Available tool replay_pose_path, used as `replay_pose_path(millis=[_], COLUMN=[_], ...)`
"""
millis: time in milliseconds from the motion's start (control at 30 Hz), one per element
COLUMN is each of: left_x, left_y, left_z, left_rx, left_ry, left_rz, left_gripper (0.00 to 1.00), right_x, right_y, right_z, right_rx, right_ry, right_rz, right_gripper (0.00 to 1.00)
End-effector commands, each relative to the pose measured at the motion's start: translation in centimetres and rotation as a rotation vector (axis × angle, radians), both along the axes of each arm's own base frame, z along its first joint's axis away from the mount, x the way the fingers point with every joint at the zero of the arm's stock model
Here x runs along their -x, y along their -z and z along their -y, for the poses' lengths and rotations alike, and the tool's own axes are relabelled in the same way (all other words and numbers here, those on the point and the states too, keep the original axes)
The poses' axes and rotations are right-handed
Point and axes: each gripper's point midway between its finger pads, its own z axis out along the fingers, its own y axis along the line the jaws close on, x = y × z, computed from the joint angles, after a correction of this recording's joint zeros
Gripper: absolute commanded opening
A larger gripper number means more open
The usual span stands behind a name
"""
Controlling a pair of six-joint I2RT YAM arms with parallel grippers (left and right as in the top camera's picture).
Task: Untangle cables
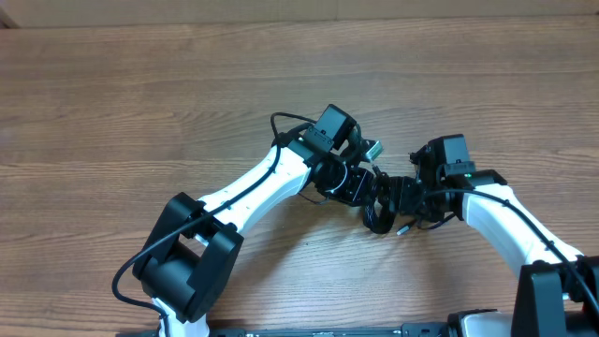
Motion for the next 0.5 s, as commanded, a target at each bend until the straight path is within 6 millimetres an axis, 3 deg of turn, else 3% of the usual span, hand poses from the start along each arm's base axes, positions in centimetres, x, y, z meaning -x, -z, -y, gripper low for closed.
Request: replay_pose_path(millis=[0,200,467], left_x=[-0.4,-0.3,-0.4], left_y=[-1.6,-1.5,-1.5], left_z=[0.5,0.4,0.4], left_rx=[0.042,0.038,0.035], left_ry=[0.001,0.001,-0.001], left_rz=[0.012,0.007,0.009], left_gripper=[0.04,0.04,0.04], right_x=[0.1,-1.2,-1.2], right_y=[1.0,1.6,2.3], right_z=[-0.2,0.3,0.7], right_rx=[-0.007,0.026,0.046], right_ry=[-0.009,0.003,0.011], right_rz=[0.022,0.105,0.126], right_gripper=[0.62,0.56,0.52])
